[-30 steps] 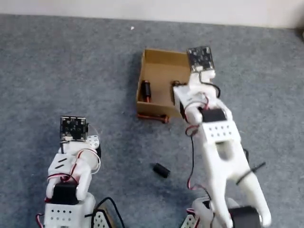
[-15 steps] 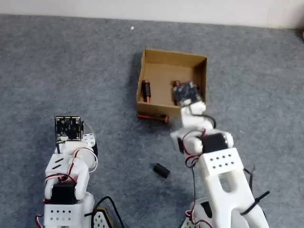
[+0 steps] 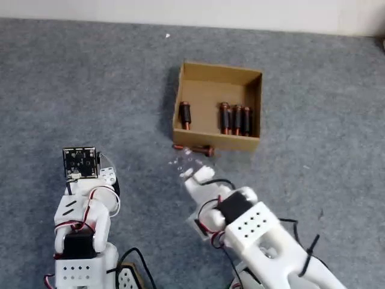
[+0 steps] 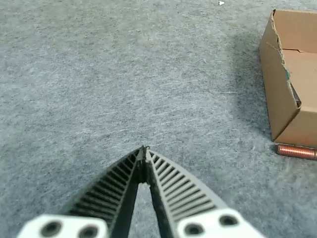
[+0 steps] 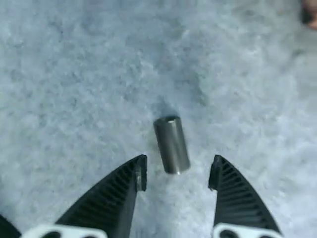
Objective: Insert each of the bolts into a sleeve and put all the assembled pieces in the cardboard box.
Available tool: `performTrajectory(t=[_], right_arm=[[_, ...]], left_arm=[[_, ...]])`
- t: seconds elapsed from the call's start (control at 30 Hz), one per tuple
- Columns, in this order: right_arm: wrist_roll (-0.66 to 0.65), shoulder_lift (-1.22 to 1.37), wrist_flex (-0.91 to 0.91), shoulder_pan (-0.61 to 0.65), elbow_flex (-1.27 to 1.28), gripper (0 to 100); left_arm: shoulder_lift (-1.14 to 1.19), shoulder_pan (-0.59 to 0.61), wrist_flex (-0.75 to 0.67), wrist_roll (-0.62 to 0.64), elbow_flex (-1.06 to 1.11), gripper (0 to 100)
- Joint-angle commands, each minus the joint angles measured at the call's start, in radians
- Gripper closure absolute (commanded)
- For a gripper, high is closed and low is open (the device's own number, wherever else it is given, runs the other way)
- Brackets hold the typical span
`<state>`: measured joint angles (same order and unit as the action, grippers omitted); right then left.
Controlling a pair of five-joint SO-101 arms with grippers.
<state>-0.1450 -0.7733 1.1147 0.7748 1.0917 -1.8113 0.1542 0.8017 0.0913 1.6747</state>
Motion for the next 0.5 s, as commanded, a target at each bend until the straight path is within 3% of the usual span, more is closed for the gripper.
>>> performTrajectory(t=[0.0,0.3,0.47], right_arm=[[0.005,0.054,-0.102,0.024,0.019,80.3],[-0.008,0.263,-0.200,0.018,0.027,81.3],[-0.086,0.348,-0.269,0.018,0.027,95.0]], left_arm=[[-0.008,0.012,-0.028,-0.012,0.021,99],[-0.007,0.010,-0.026,-0.012,0.021,99],[-0.007,0.010,-0.026,-0.012,0.021,99]])
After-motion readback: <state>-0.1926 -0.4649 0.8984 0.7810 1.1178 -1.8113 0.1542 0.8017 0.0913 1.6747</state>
